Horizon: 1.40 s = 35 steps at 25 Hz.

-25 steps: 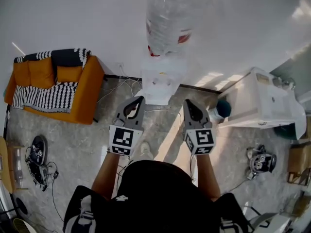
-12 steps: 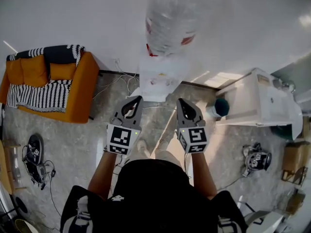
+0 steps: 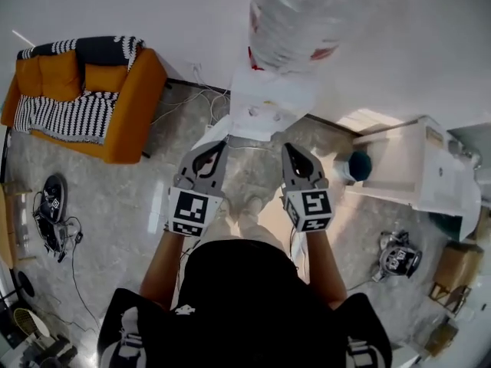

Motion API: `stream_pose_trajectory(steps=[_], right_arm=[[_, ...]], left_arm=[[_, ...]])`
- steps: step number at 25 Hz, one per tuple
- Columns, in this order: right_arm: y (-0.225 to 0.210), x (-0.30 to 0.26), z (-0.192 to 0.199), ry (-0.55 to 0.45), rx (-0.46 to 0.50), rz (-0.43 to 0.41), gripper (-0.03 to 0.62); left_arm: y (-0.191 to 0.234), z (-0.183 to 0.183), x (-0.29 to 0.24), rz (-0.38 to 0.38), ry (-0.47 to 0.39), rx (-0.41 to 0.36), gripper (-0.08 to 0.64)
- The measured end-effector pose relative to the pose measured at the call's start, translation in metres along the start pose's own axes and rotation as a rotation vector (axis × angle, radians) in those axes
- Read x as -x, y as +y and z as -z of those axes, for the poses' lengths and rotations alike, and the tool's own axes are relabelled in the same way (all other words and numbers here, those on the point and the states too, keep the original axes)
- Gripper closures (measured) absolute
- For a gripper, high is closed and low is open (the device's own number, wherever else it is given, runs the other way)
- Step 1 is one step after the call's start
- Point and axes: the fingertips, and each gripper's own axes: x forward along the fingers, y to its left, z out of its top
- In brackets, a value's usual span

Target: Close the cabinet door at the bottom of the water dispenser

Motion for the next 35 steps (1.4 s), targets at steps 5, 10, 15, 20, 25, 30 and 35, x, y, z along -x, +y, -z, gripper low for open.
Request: stream_pose_trajectory(steps=[5,10,15,20,25,30,35], right_arm=[[0.019,-0.028,0.023,0.055,0.009,-0.104,0.557],[0.038,-0.06,0.053,0.127,0.029,-0.196,0.557],[0.066,-0.086,0.088,0.219,0.08,-0.284,0.557],[0.1,-0.11,0.129,0.299,0.137,-0.371,0.555],[0.127,-0.129,0.177,0.367,0.162,-0.447,0.555],[0.149,-0.161,0.232,0.449,0.159,-0.511,0.555],[0.182,-0.19,0.283,0.506,0.214,-0.57,0.547]], left_arm=[[0.022,0.036,0.004,-0.077,0.063,0.06,0.552],[0.043,0.087,0.014,-0.156,0.158,0.13,0.552],[0.05,0.142,0.026,-0.202,0.253,0.188,0.552],[0.063,0.186,0.032,-0.216,0.3,0.26,0.552],[0.073,0.231,0.037,-0.258,0.343,0.292,0.552],[0.081,0.277,0.052,-0.292,0.378,0.396,0.552],[0.081,0.33,0.073,-0.315,0.424,0.476,0.552]])
